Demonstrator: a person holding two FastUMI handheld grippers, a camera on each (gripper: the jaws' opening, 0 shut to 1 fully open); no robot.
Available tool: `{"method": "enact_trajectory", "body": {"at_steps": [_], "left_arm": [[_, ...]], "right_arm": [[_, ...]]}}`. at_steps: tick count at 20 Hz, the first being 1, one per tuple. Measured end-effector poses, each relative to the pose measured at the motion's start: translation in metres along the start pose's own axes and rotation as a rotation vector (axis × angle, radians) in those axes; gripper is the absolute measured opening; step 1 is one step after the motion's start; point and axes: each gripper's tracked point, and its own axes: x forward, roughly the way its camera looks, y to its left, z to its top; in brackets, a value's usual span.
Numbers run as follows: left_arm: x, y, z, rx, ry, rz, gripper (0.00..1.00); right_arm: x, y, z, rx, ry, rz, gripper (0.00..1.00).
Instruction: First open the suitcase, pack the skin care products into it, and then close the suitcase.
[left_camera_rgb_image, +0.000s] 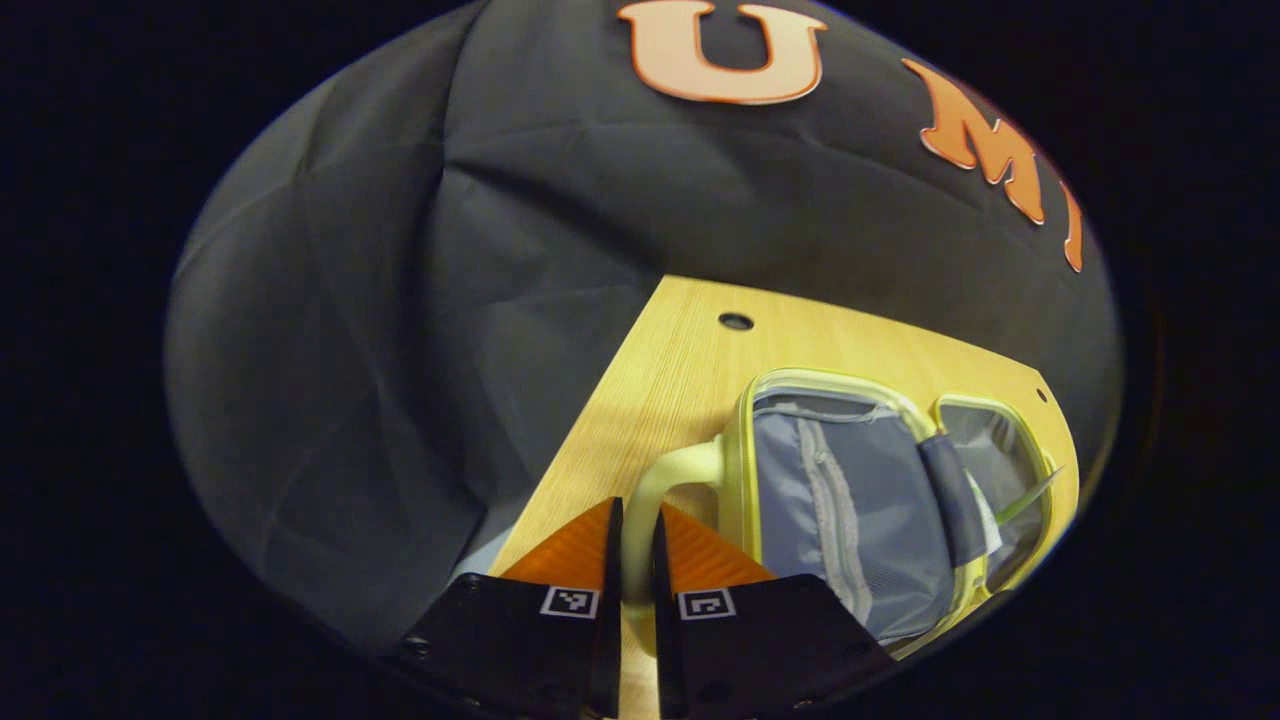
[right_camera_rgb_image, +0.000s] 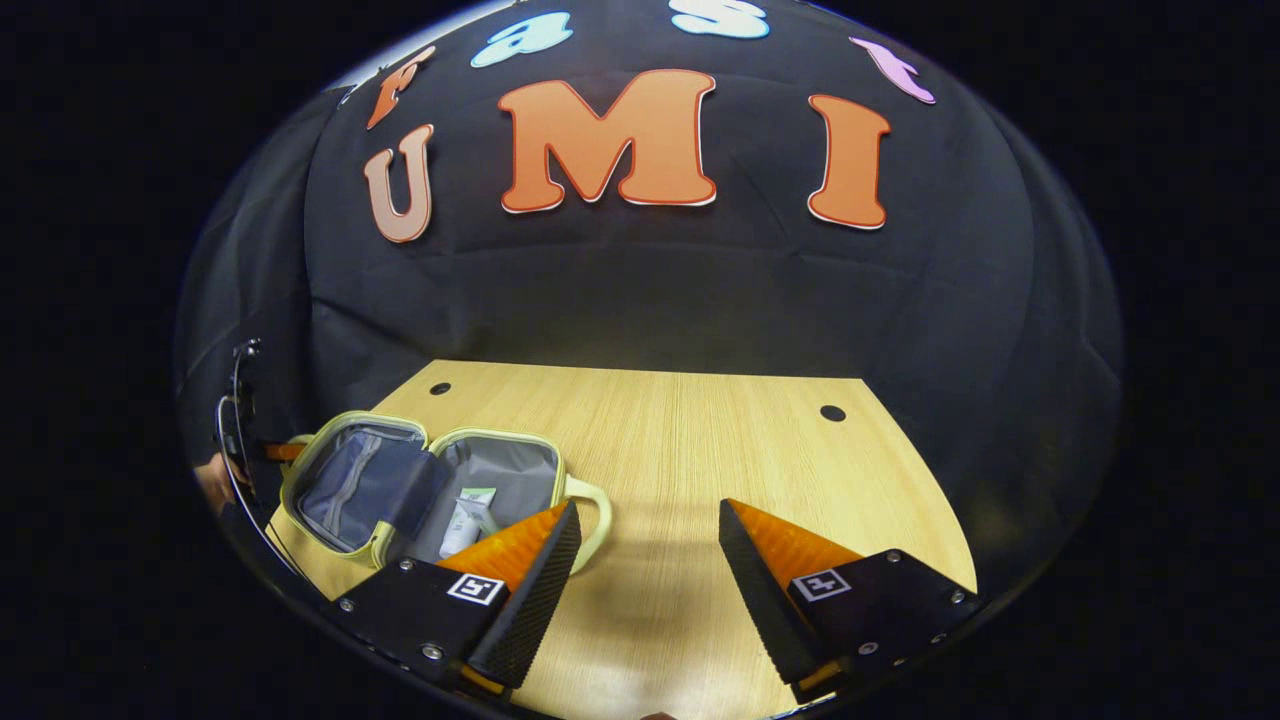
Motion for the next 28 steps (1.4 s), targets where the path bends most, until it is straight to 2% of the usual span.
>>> {"method": "enact_trajectory", "body": {"at_steps": [2, 6, 7, 8, 11, 14, 20, 25, 28], "left_arm": [[-0.029, -0.010, 0.036, -0.020, -0.072, -0.024, 0.14], [-0.077, -0.053, 0.092, 0.044, -0.197, -0.041, 0.11], [-0.087, -0.064, 0.104, 0.047, -0.223, -0.052, 0.13], [-0.097, -0.076, 0.118, 0.044, -0.249, -0.073, 0.11], [-0.120, -0.121, 0.145, 0.059, -0.308, -0.128, 0.13], [-0.139, -0.166, 0.158, 0.094, -0.341, -0.163, 0.13], [-0.168, -0.263, 0.169, 0.081, -0.377, -0.282, 0.14], [-0.174, -0.333, 0.153, 0.035, -0.354, -0.381, 0.14], [-0.173, -0.373, 0.140, 0.050, -0.334, -0.408, 0.14]], "right_arm": [[-0.002, -0.006, 0.000, 0.003, -0.005, 0.007, 0.89], [-0.009, -0.022, 0.001, 0.008, -0.026, 0.008, 0.90], [-0.012, -0.026, 0.001, 0.006, -0.035, 0.009, 0.90], [-0.015, -0.031, -0.001, 0.004, -0.041, 0.006, 0.90], [-0.021, -0.049, -0.003, 0.017, -0.055, 0.002, 0.90], [-0.021, -0.063, -0.002, 0.032, -0.069, 0.013, 0.90], [-0.019, -0.082, 0.002, 0.030, -0.085, 0.047, 0.90], [-0.017, -0.096, 0.004, 0.024, -0.097, 0.079, 0.90], [-0.017, -0.107, 0.001, 0.018, -0.096, 0.092, 0.90]]}}
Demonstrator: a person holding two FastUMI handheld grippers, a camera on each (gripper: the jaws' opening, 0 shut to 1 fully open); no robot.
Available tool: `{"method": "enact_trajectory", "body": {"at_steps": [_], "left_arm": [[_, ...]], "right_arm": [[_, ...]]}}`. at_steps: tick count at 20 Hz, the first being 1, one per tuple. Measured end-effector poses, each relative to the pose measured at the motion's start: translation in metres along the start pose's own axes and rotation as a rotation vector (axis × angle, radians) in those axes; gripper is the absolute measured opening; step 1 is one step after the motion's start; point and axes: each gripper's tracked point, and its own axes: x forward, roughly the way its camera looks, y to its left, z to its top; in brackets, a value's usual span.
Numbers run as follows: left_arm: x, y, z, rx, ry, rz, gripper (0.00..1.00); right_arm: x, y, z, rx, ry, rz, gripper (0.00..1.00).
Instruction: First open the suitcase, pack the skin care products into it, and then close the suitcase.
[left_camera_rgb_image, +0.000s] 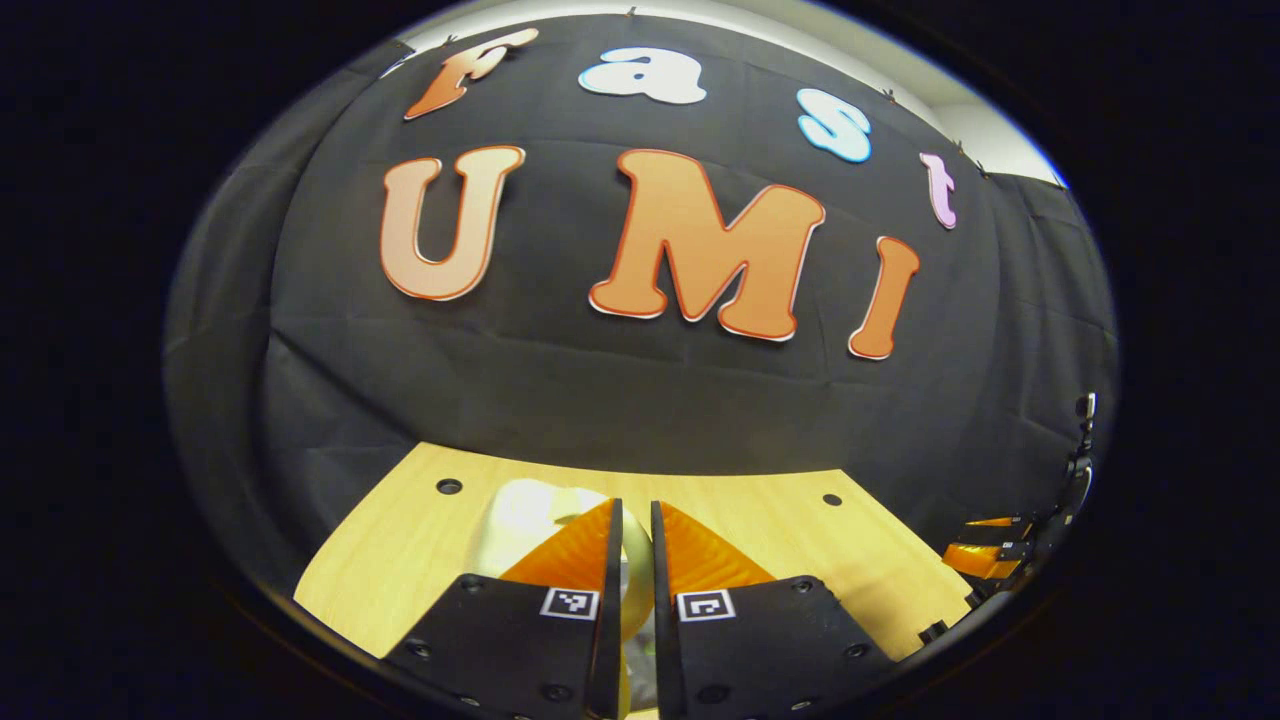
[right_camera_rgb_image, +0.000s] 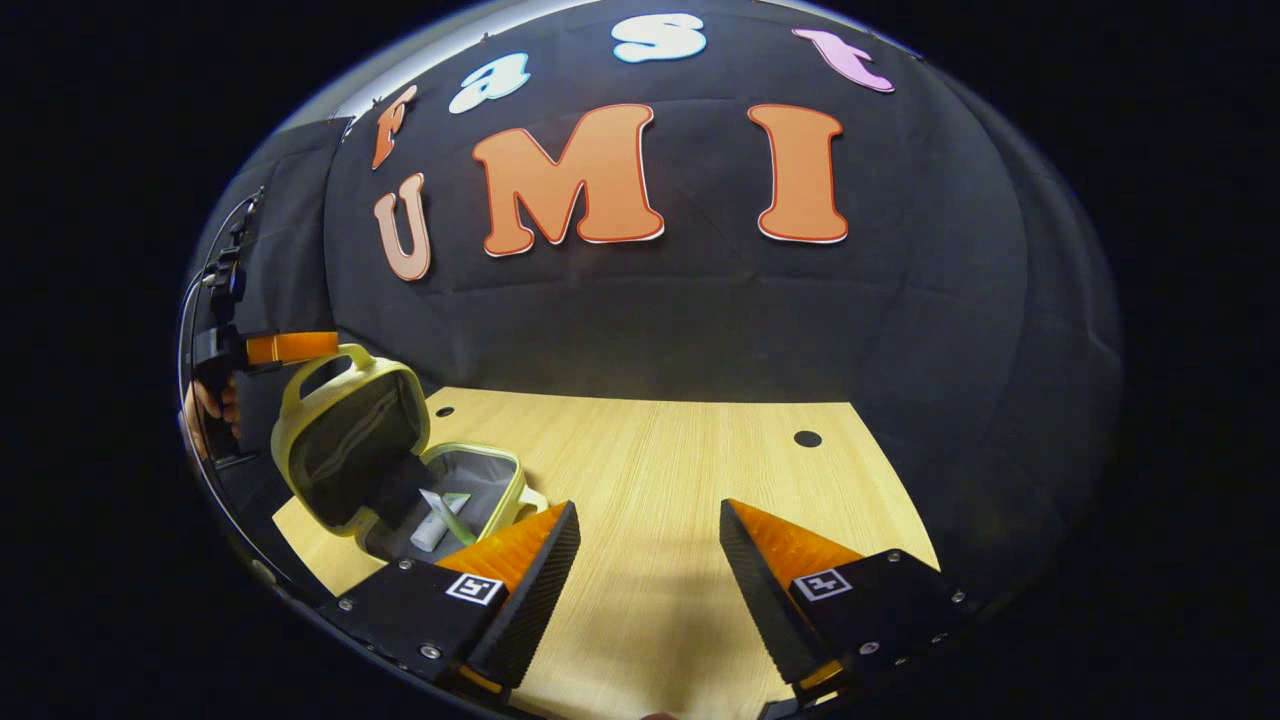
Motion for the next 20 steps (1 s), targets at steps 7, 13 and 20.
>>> {"method": "enact_trajectory", "body": {"at_steps": [7, 13, 20], "left_arm": [[0.026, -0.070, -0.051, 0.000, 0.086, -0.072, 0.14], [0.036, -0.104, -0.103, -0.002, 0.174, -0.095, 0.09], [0.023, -0.151, -0.089, 0.138, 0.093, -0.086, 0.09]], "right_arm": [[-0.002, -0.029, -0.005, -0.013, 0.006, 0.007, 0.90], [-0.004, -0.041, -0.009, -0.018, 0.008, 0.025, 0.90], [-0.012, -0.040, 0.031, -0.078, -0.138, -0.009, 0.90]]}}
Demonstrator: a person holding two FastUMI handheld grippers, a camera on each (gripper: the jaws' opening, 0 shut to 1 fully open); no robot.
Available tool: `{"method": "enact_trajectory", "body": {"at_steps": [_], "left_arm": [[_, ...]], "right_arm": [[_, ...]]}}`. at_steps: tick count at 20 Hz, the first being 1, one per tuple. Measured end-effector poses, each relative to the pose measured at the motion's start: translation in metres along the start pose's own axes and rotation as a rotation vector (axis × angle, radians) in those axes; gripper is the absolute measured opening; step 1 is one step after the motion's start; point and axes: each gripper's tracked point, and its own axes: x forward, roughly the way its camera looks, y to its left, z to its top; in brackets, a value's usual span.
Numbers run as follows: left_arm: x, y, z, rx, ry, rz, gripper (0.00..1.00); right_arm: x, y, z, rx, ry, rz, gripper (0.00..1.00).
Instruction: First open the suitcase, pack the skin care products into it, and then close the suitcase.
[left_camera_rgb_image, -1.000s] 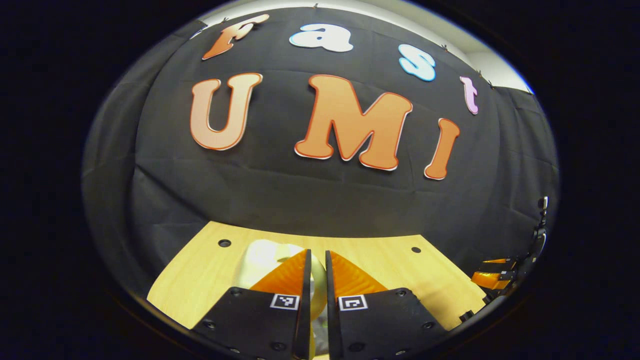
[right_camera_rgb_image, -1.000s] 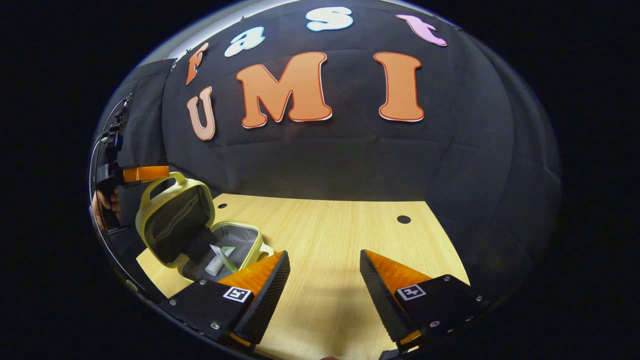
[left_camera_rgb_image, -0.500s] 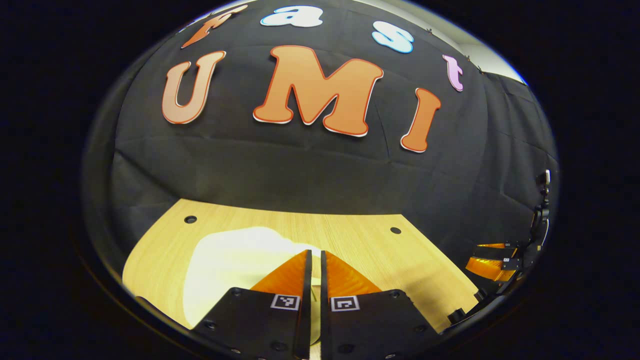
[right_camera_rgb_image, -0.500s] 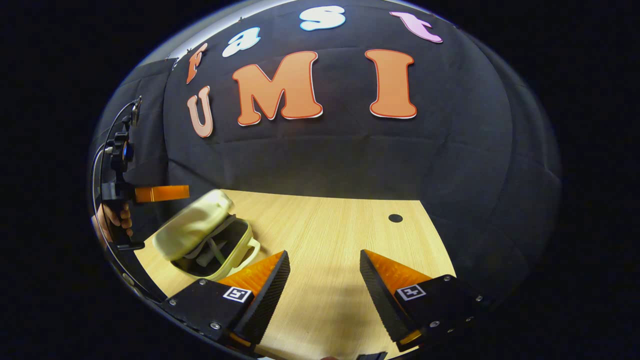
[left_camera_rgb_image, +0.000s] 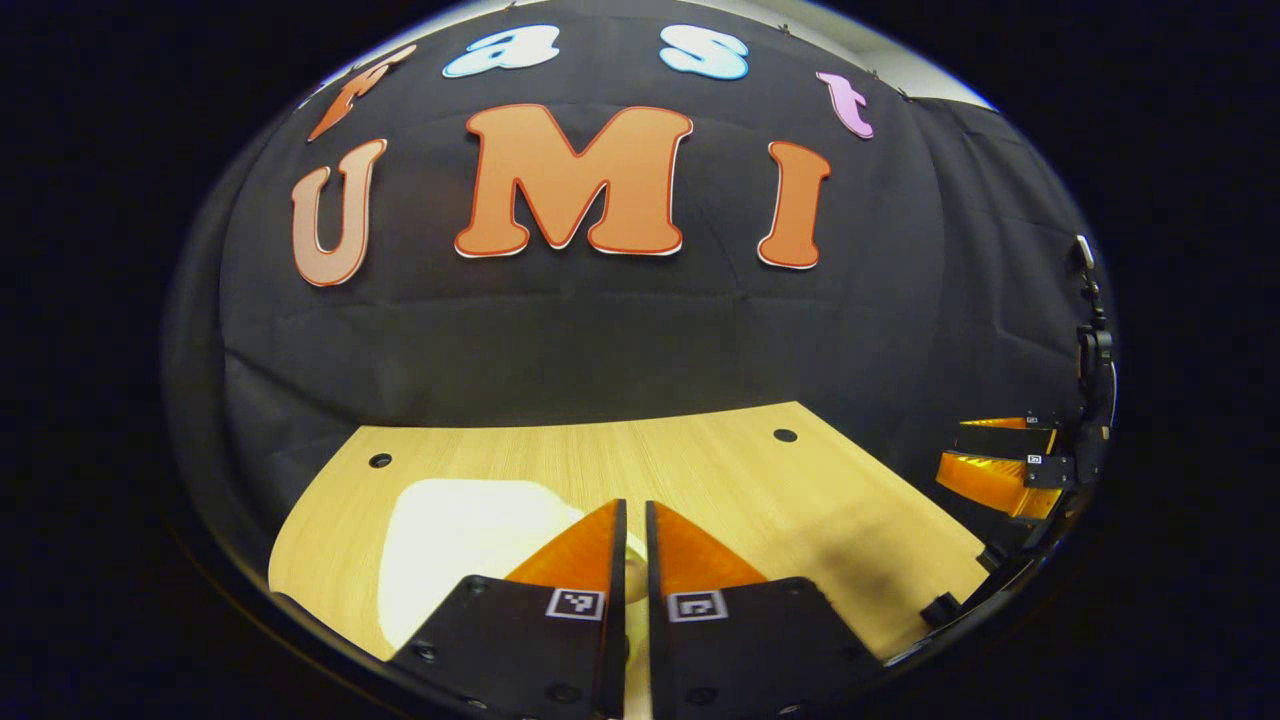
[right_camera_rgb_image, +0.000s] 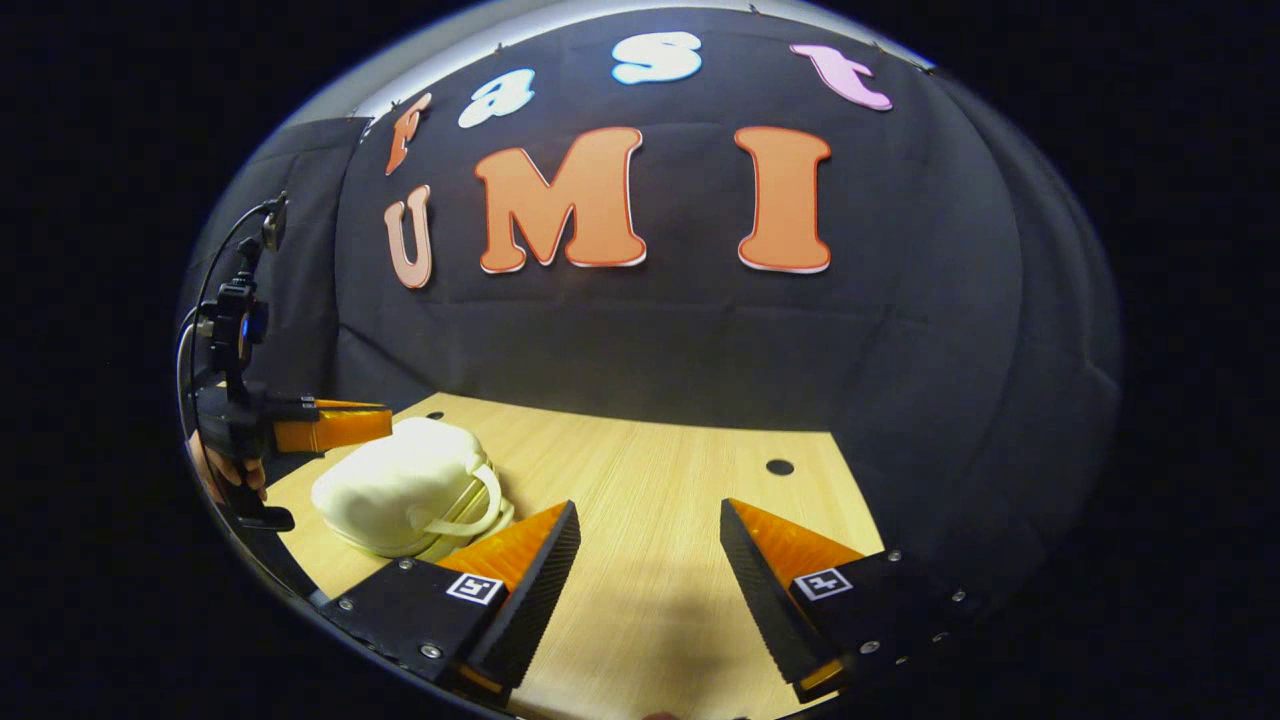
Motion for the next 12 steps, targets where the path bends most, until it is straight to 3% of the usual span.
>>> {"method": "enact_trajectory", "body": {"at_steps": [1, 2, 3, 4, 5, 9, 12], "left_arm": [[-0.002, -0.008, 0.007, -0.005, -0.020, 0.007, 0.23], [-0.004, -0.014, 0.013, -0.002, -0.042, 0.009, 0.29], [-0.006, -0.019, 0.020, 0.005, -0.069, 0.021, 0.46], [-0.008, -0.024, 0.025, 0.009, -0.090, 0.028, 0.51], [-0.011, -0.028, 0.030, 0.009, -0.114, 0.031, 0.70], [-0.021, -0.039, 0.049, -0.011, -0.197, 0.067, 0.89], [-0.033, -0.045, 0.071, -0.003, -0.283, 0.109, 0.95]], "right_arm": [[-0.003, 0.002, 0.009, -0.018, -0.034, -0.003, 0.90], [-0.006, 0.005, 0.020, -0.043, -0.067, -0.008, 0.91], [-0.008, 0.010, 0.030, -0.066, -0.109, 0.006, 0.91], [-0.011, 0.019, 0.041, -0.086, -0.144, 0.024, 0.91], [-0.012, 0.025, 0.050, -0.100, -0.173, 0.033, 0.90], [-0.013, 0.038, 0.071, -0.111, -0.247, 0.052, 0.91], [-0.015, 0.044, 0.077, -0.101, -0.271, 0.057, 0.91]]}}
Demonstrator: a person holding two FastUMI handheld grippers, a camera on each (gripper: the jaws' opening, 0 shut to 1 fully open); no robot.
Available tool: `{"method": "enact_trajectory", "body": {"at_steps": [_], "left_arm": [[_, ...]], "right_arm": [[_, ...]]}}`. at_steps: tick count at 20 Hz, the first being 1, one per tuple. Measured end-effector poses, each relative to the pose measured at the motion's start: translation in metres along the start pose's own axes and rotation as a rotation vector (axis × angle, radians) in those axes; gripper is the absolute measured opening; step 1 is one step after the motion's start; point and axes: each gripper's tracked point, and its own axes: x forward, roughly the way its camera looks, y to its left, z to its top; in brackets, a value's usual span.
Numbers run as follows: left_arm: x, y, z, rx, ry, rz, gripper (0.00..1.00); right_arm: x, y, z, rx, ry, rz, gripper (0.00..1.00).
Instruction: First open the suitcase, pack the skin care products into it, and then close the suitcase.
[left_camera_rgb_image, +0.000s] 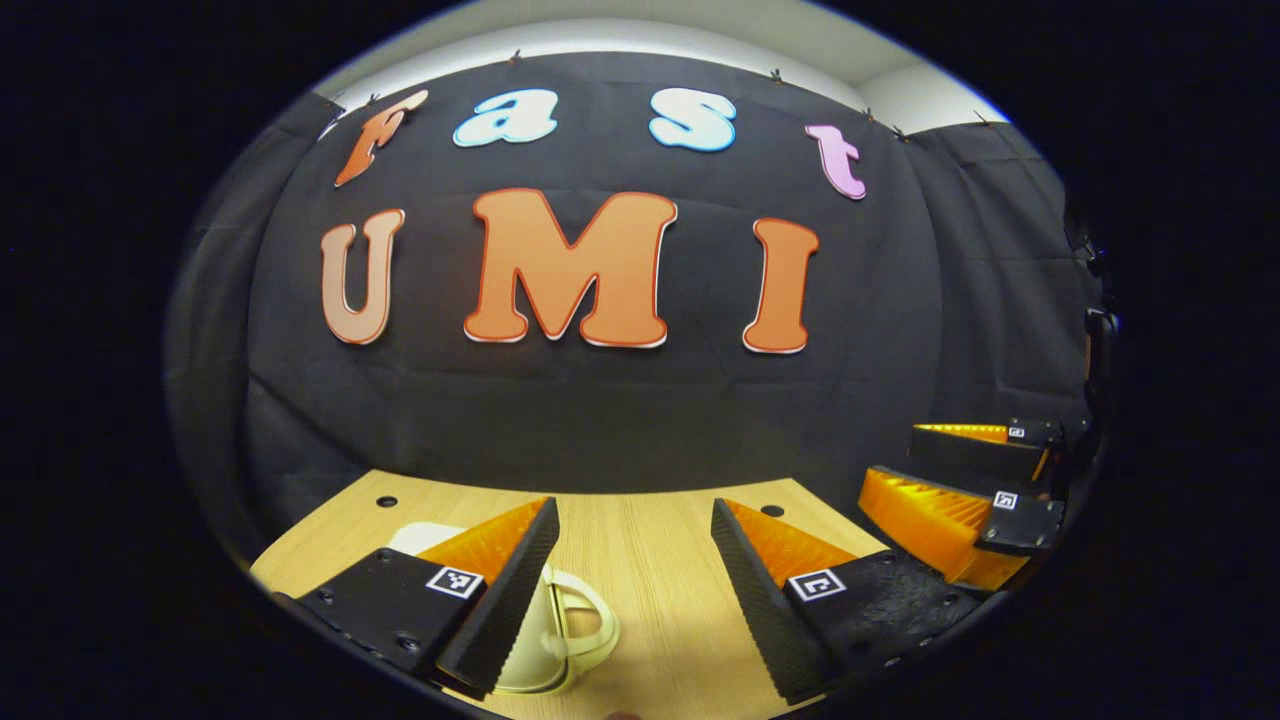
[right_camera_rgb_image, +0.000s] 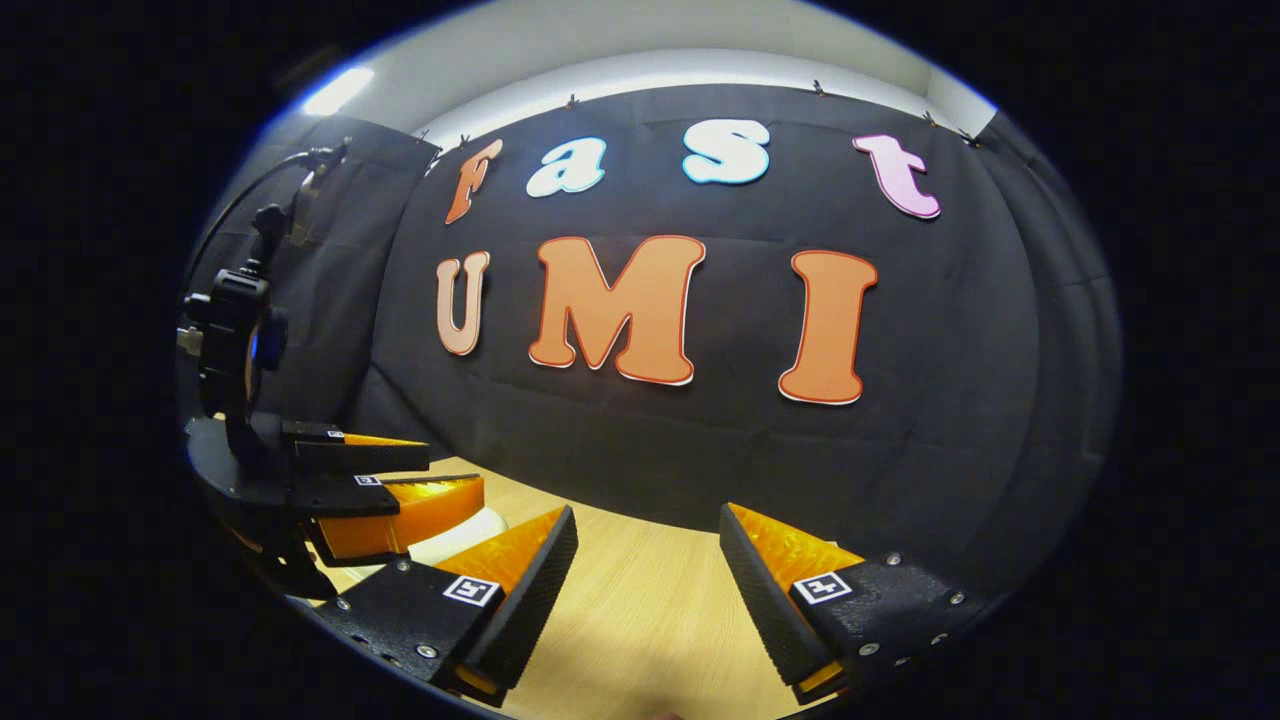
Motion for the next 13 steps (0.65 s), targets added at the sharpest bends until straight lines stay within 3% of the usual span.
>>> {"method": "enact_trajectory", "body": {"at_steps": [6, 13], "left_arm": [[-0.013, -0.004, 0.020, 0.020, -0.098, 0.063, 0.96], [-0.012, 0.006, 0.011, -0.009, -0.088, 0.081, 0.94]], "right_arm": [[0.002, 0.006, 0.004, -0.008, -0.024, 0.000, 0.91], [0.000, 0.023, 0.003, -0.027, -0.024, 0.039, 0.91]]}}
